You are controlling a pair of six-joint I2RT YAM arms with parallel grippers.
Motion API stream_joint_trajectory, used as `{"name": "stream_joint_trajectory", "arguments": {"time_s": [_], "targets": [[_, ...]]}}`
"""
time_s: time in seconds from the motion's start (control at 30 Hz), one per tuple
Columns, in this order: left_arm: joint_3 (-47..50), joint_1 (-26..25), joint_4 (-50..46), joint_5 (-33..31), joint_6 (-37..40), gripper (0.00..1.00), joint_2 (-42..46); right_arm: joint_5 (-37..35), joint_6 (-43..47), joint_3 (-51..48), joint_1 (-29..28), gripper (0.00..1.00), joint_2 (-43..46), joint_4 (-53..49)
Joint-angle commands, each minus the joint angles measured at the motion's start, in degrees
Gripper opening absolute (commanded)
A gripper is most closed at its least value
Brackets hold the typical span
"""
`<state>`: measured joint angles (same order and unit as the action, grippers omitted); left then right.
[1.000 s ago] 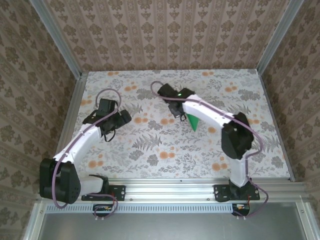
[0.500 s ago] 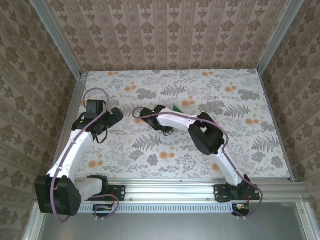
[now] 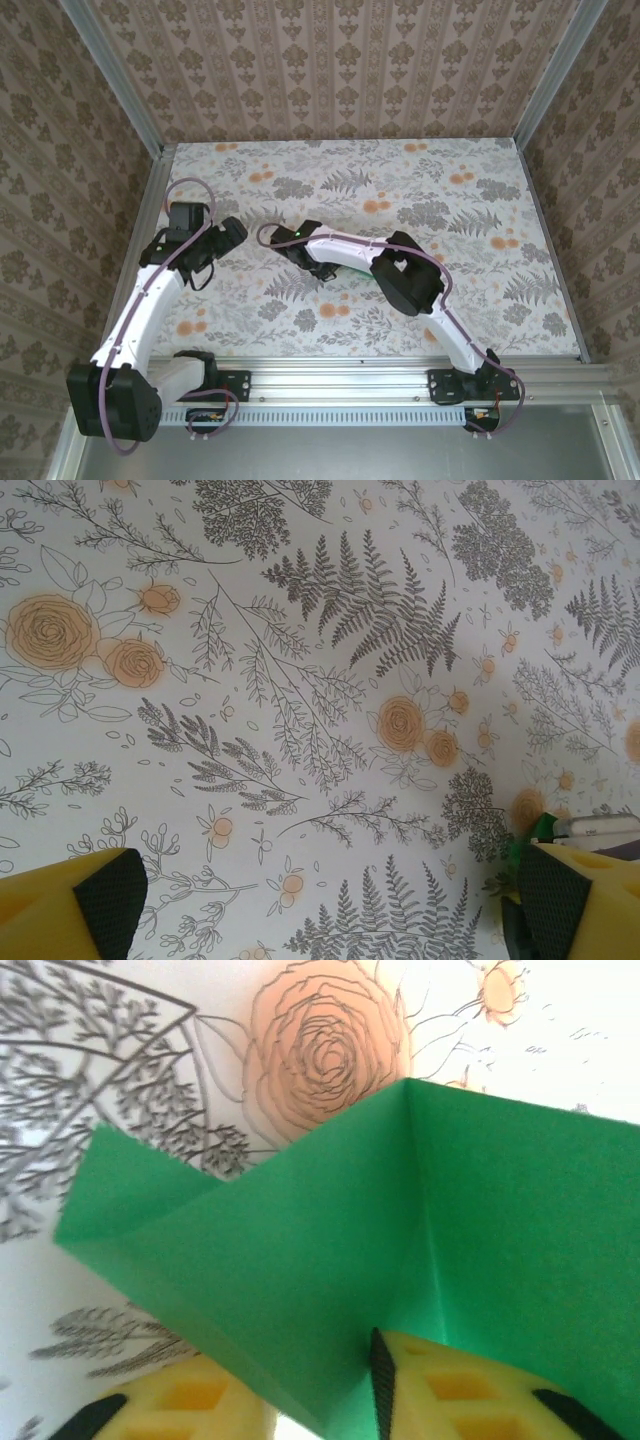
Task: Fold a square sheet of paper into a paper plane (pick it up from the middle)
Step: Turn over the paper at the center of the table, then rotate the paper at the center of the table.
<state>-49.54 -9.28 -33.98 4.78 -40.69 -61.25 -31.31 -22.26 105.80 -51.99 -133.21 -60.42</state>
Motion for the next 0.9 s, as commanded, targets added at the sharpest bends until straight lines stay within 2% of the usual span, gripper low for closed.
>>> {"name": "stream_joint_trajectory", "arguments": {"time_s": [0.0,0.17,0.27,0.43,0.57,0.67,0.87], "targets": [[0.86,0.4,-0.35,1.87,-0.26,0.99,1.27,9.62,-1.81,0.07,-2.53,0.41,7.37,0.19],[2.85,0.47,1.62,3.59,-1.59,0.99,1.4,21.47,-1.9,-4.78,-3.23,0.5,17.96,5.93],[3.95,0.33,2.39,4.55,-2.1,0.99,1.49,24.31,-1.95,-9.02,-2.2,0.52,24.04,9.25],[6.1,-0.89,3.99,6.14,-2.9,0.99,1.81,27.16,-3.02,-20.03,6.26,0.52,31.4,14.02],[7.76,-4.02,5.33,5.73,-4.5,0.99,1.6,28.85,-2.45,-27.72,15.6,0.44,32.24,15.07],[9.05,-6.77,6.34,4.94,-6.06,0.99,0.98,27.67,-1.49,-30.59,19.73,0.35,30.77,14.65],[10.34,-12.65,7.56,2.28,-8.89,0.99,-1.03,22.8,-1.33,-31.79,21.49,0.24,25.42,13.75]]}}
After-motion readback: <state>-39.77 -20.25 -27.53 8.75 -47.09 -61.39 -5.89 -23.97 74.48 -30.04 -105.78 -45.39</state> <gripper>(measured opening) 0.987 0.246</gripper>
